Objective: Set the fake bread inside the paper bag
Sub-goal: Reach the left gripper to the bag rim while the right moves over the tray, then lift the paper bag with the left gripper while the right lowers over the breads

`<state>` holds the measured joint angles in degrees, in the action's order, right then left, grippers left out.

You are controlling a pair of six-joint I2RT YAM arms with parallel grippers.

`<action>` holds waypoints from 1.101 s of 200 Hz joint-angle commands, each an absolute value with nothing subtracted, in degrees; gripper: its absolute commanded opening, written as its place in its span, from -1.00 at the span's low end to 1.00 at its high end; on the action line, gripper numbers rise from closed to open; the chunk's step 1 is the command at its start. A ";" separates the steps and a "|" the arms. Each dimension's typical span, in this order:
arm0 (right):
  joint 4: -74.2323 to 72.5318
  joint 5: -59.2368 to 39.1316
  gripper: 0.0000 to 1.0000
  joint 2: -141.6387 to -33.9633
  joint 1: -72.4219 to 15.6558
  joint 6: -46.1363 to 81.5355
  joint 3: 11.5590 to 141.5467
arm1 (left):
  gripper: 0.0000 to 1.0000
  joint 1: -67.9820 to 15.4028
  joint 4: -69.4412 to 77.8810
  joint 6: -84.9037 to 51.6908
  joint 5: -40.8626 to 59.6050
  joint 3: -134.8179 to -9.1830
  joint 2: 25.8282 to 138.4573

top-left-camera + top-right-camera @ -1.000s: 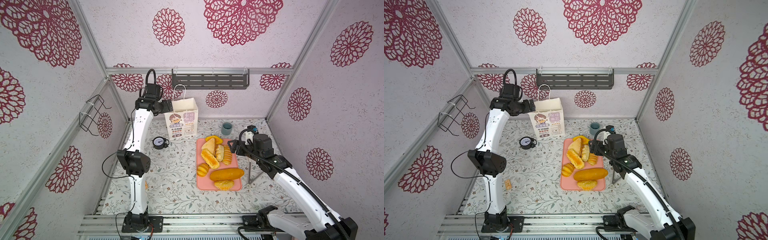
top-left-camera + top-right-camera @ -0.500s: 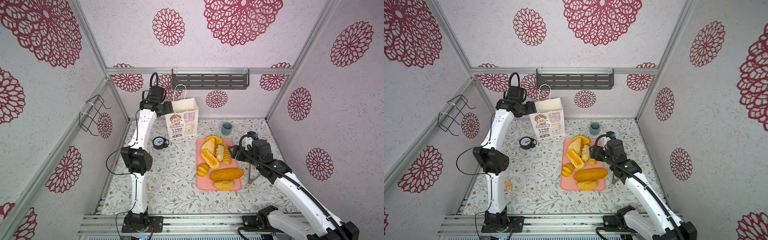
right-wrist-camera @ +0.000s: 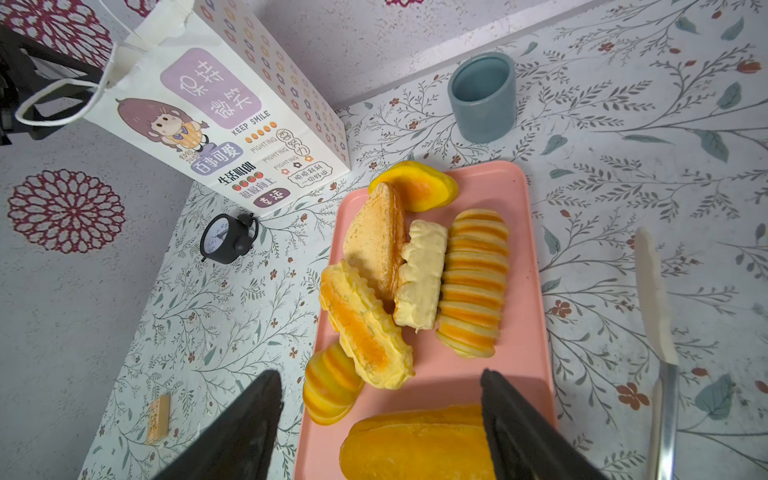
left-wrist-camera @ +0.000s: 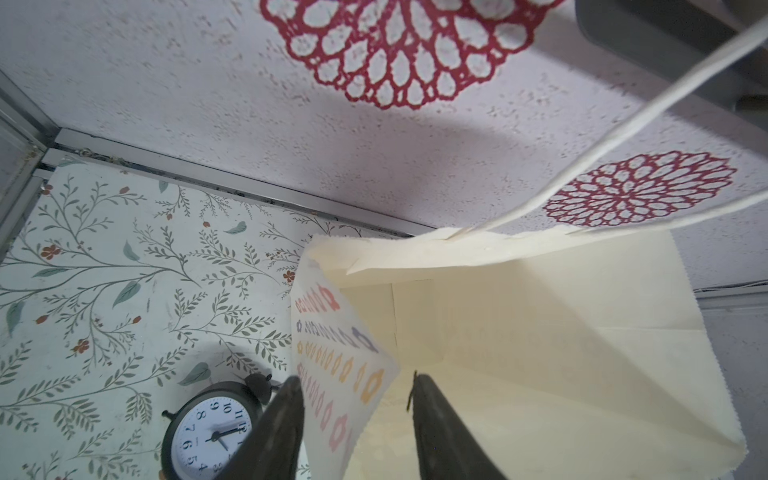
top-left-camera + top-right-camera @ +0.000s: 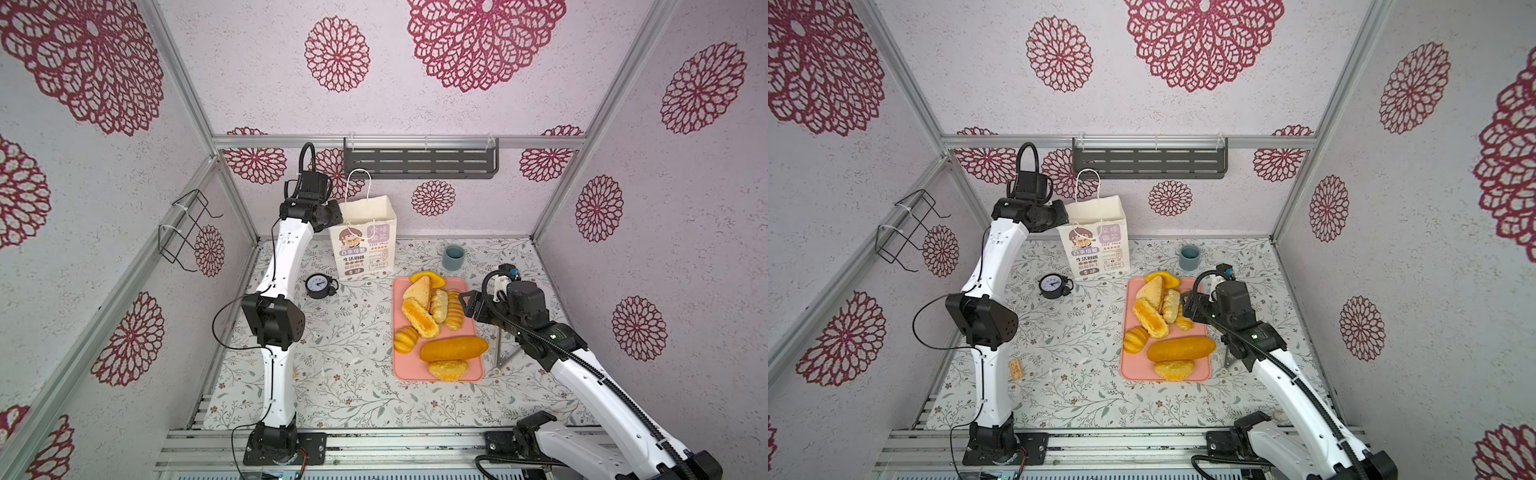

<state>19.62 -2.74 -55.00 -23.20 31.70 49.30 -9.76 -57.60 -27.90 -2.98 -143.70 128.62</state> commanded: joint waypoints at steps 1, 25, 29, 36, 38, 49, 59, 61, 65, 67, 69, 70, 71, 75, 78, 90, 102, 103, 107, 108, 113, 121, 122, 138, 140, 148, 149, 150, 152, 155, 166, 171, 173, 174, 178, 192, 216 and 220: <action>19.32 -1.32 0.56 -53.60 -23.60 33.13 49.77 | -0.10 -9.93 -56.33 -28.13 -1.78 -142.50 129.12; 19.45 -1.05 0.55 -53.18 -23.56 33.30 49.76 | -0.10 -9.93 -56.54 -27.78 -1.73 -142.31 129.55; 19.45 -1.00 0.55 -53.09 -23.56 33.33 49.79 | -0.11 -9.93 -56.54 -27.74 -1.88 -142.32 129.68; 19.52 -0.97 0.54 -52.92 -23.58 33.46 49.77 | -0.15 -9.93 -56.76 -27.72 -2.08 -142.30 129.80; 19.51 -0.97 0.54 -52.85 -23.56 33.41 49.75 | -0.16 -9.93 -56.73 -27.69 -2.15 -142.30 129.81; 19.69 -0.83 0.52 -52.58 -23.62 33.50 49.75 | -0.26 -9.93 -56.65 -27.88 -2.28 -142.13 129.89; 19.79 -0.79 0.50 -52.39 -23.56 33.63 49.79 | -0.39 -9.93 -56.34 -28.10 -2.33 -141.88 129.74; 19.83 -0.79 0.50 -52.30 -23.56 33.60 49.77 | -0.40 -9.93 -56.21 -28.18 -2.30 -141.82 129.67; 19.78 -0.73 0.49 -52.29 -23.57 33.58 49.75 | -0.46 -9.94 -55.95 -28.28 -2.21 -141.66 129.50; 19.84 -0.71 0.48 -52.23 -23.60 33.57 49.77 | -0.48 -9.93 -55.80 -28.29 -2.11 -141.63 129.39; 19.88 -0.70 0.48 -52.21 -23.57 33.66 49.75 | -0.50 -9.93 -55.63 -28.32 -2.04 -141.49 129.27; 19.87 -0.70 0.48 -52.21 -23.56 33.71 49.70 | -0.51 -9.93 -55.55 -28.35 -1.99 -141.41 129.23; 19.87 -0.70 0.47 -52.21 -23.56 33.68 49.68 | -0.53 -9.93 -55.50 -28.37 -1.92 -141.37 129.17; 19.91 -0.68 0.47 -52.20 -23.63 33.66 49.68 | -0.58 -9.91 -55.12 -28.40 -1.73 -141.19 128.98; 19.95 -0.66 0.46 -52.14 -23.59 33.66 49.67 | -0.63 -9.93 -54.92 -28.45 -1.68 -141.04 128.77; 20.07 -0.70 0.44 -52.19 -23.57 33.75 49.70 | -0.81 -10.11 -53.92 -28.17 -1.58 -140.14 127.86; 20.00 -0.70 0.44 -52.21 -23.59 33.89 49.57 | -0.99 -10.43 -52.81 -27.70 -1.51 -138.78 126.56; 19.97 -0.66 0.44 -52.21 -23.62 33.91 49.57 | -1.00 -10.45 -52.73 -27.69 -1.50 -138.60 126.47; 19.95 -0.62 0.44 -52.21 -23.61 33.91 49.54 | -1.00 -10.54 -52.33 -27.52 -1.43 -138.00 125.90; 19.91 -0.62 0.43 -52.21 -23.63 33.92 49.51 | -1.00 -10.59 -52.27 -27.52 -1.42 -137.86 125.79; 19.80 -0.51 0.43 -52.16 -23.61 33.99 49.45 | -1.00 -10.72 -51.70 -27.36 -1.28 -137.01 125.14; 19.61 -0.52 0.43 -52.25 -23.63 34.17 49.32 | -1.00 -10.94 -50.68 -27.13 -0.98 -135.50 123.89; 19.56 -0.53 0.43 -52.27 -23.64 34.13 49.27 | -1.00 -10.96 -50.52 -27.06 -0.93 -135.20 123.73; 19.25 -0.70 0.42 -52.52 -23.56 34.36 49.22 | -1.00 -11.29 -47.95 -26.76 -0.17 -131.53 120.55; 19.25 -0.77 0.41 -52.66 -23.58 34.45 49.22 | -1.00 -11.33 -47.54 -26.69 -0.04 -130.97 120.14; 19.33 -0.83 0.40 -52.95 -23.57 34.56 49.37 | -1.00 -11.42 -45.95 -26.55 0.66 -128.77 118.35; 19.33 -0.85 0.40 -52.98 -23.56 34.59 49.38 | -1.00 -11.42 -45.83 -26.50 0.68 -128.50 118.06; 19.34 -0.91 0.40 -53.03 -23.56 34.57 49.39 | -1.00 -11.47 -45.59 -26.48 0.74 -128.28 117.83; 19.34 -0.95 0.40 -53.07 -23.60 34.55 49.39 | -1.00 -11.50 -45.21 -26.40 0.86 -127.80 117.44; 19.35 -1.10 0.39 -53.18 -23.57 34.65 49.44 | -1.00 -11.51 -44.63 -26.40 1.03 -127.11 116.64; 19.21 -1.34 0.38 -53.50 -23.64 34.71 49.48 | -1.00 -11.59 -42.91 -26.22 1.60 -124.94 114.19; 19.10 -1.44 0.38 -53.60 -23.68 34.72 49.51 | -1.00 -11.60 -42.29 -26.28 1.82 -124.03 113.23; 19.06 -1.53 0.38 -53.61 -23.70 34.80 49.47 | -1.00 -11.60 -42.06 -26.15 1.95 -123.78 113.10; 19.02 -1.55 0.38 -53.57 -23.71 34.80 49.43 | -1.00 -11.60 -41.90 -26.13 2.03 -123.63 113.11; 18.96 -1.64 0.38 -53.67 -23.67 34.88 49.40 | -1.00 -11.60 -41.49 -26.14 2.19 -123.02 110.72; 18.78 -1.88 0.37 -53.79 -23.64 35.01 49.31 | -1.00 -11.60 -40.42 -25.97 3.26 -121.55 107.97; 19.12 -1.83 0.31 -54.04 -23.73 35.16 49.76 | -1.00 -11.60 -41.54 -25.98 4.28 -120.79 104.30; 19.31 -1.92 0.30 -54.19 -23.77 35.26 49.97 | -1.00 -11.56 -41.81 -26.01 4.50 -120.64 103.67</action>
<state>20.18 -1.78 -54.06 -23.31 33.71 49.23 -11.38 -44.34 -26.79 2.50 -121.10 108.40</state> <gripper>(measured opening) 0.664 0.034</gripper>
